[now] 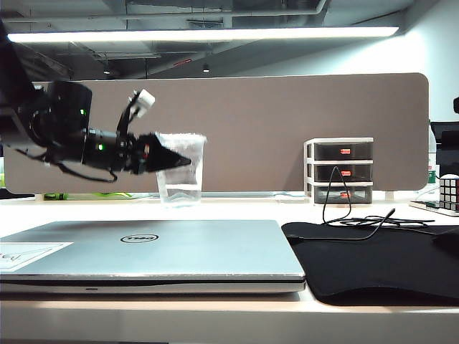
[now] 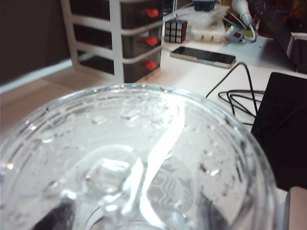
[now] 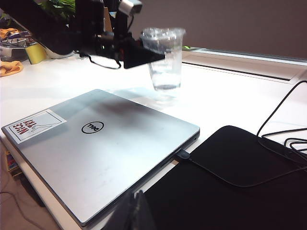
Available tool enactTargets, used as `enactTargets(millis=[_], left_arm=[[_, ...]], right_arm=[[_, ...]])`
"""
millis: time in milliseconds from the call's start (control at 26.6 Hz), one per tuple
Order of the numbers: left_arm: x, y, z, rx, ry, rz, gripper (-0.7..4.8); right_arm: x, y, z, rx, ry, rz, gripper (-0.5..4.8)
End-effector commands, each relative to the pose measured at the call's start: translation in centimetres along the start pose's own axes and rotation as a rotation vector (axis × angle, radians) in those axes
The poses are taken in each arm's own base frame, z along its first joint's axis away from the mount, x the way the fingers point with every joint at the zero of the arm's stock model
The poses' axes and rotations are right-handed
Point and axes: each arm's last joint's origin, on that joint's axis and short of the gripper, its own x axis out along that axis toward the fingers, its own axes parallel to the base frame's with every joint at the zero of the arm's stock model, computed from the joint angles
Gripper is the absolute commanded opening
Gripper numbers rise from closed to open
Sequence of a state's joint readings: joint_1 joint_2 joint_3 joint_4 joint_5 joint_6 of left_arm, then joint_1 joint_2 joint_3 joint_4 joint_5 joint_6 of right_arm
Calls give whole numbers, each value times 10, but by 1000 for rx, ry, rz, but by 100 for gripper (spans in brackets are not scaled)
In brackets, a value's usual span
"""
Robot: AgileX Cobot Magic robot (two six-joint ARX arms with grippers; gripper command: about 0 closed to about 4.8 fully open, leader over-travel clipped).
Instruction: Pick up the coffee cup and place it over the laptop.
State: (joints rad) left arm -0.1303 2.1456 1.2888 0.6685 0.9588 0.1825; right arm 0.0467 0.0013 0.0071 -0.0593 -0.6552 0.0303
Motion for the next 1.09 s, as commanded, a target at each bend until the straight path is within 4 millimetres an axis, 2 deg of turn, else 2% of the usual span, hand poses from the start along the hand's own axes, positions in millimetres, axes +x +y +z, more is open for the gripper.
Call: enactTargets(millis=[38,264,527,640,1092], left_arm=[[-5,-3,20,30,-22,-6,308],[-26,-31,32,39,-10,18,308],[-56,-74,27,24,8,31,308],[-63,-86,24,22,10,31,308],[-95,-139,-14,8,-39,19,308]], right_arm=[[0,0,-1,-2,-5,-1,-6],[0,0,-1,-2,-5,-1,-6],[0,0,-1,-2,-5,-1,-6],[0,0,-1,-3,-5,-1,-6],[0,0,-1,-2,-5,2,-6]])
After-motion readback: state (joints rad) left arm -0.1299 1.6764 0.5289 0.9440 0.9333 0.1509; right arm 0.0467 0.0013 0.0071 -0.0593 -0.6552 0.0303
